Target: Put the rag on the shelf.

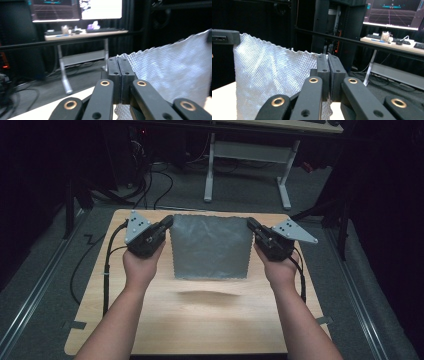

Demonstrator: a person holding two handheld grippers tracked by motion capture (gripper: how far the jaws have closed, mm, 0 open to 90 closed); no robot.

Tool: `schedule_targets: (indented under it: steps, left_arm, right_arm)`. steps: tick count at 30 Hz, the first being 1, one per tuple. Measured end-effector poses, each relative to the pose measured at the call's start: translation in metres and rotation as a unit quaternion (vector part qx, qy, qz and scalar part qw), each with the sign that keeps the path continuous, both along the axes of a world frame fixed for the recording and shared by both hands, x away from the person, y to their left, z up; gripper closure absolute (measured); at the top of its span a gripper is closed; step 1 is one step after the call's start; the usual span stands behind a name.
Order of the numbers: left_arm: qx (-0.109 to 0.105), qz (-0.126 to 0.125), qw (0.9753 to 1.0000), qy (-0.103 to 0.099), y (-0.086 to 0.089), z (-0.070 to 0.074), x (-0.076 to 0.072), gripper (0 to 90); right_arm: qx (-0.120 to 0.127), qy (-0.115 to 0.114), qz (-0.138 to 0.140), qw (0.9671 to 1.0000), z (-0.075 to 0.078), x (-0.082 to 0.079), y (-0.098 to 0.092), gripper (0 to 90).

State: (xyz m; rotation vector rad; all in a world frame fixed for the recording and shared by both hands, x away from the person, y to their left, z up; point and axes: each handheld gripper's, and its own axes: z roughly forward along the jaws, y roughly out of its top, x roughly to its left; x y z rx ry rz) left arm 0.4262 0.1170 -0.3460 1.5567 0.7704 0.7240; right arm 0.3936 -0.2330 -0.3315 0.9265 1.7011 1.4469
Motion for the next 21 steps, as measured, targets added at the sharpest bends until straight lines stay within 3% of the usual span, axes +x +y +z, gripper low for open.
schedule_targets:
  steps: [5,7,9,11,16,21]
  left_arm:
    - [0.003,0.013,0.9999,0.008,-0.001,0.001,0.02,90.0]
    - [0.007,0.021,0.9997,0.008,-0.003,0.004,0.033,90.0]
    - [0.011,0.022,0.9997,0.007,-0.005,0.005,0.037,90.0]
    - [0.018,0.028,0.9994,0.002,-0.008,0.007,0.044,90.0]
    - [0.023,0.038,0.999,0.007,-0.015,0.01,0.067,90.0]
    - [0.039,0.045,0.9982,0.007,-0.017,0.011,0.08,90.0]
  right_arm:
    - [0.006,0.005,-0.005,1.0,0.004,0.023,0.003,89.1]
    - [0.007,0.005,-0.008,0.9999,0.007,0.032,0.004,89.1]
    - [0.009,0.009,-0.01,0.9999,0.009,0.035,0.004,89.1]
    - [0.009,0.015,-0.014,0.9998,0.012,0.049,0.004,89.1]
    - [0.006,0.02,-0.022,0.9995,0.015,0.067,0.006,89.1]
    - [0.002,0.021,-0.028,0.9994,0.013,0.08,0.004,89.1]
